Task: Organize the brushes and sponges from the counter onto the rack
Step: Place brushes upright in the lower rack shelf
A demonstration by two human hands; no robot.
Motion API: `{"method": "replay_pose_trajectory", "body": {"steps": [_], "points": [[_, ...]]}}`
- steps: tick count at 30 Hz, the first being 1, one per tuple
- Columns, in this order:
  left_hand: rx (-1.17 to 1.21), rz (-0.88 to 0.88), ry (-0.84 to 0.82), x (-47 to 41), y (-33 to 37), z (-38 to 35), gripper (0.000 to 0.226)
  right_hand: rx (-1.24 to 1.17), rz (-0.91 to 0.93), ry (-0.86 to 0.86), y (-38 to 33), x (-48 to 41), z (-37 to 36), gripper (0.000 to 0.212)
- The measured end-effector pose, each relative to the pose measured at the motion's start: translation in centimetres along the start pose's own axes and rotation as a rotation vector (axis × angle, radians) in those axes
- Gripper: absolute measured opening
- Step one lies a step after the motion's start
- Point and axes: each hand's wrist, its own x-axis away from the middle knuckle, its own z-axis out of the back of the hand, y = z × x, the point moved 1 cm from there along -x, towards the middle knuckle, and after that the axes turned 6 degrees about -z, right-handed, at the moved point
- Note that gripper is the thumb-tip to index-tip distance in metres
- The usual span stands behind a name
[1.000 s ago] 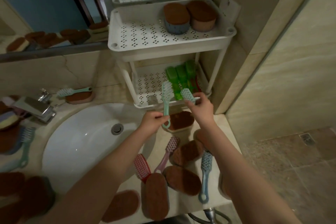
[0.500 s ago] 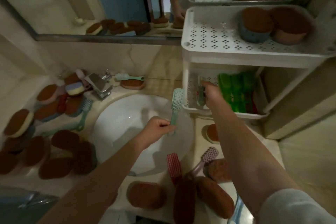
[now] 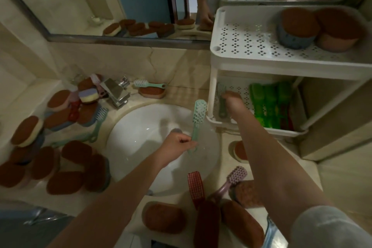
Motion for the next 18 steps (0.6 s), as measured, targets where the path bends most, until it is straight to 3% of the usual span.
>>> {"method": "replay_pose_trajectory", "body": {"steps": [5,10,18], "points": [[0.029,-0.005,-0.067,-0.1,0.4,-1.0,0.017,0.020,0.074,0.065,0.3,0.6,1.1,0.027],[0.021,-0.014,-0.093,-1.3,0.7,-3.0,0.012,-0.352,0.096,0.131,2.4,4.1,3.3,0.012],[-0.016,-0.101,-0.147,-4.0,4.9,-7.9,0.018,-0.088,0.240,-0.025,5.5,9.9,6.4,0.015]]}}
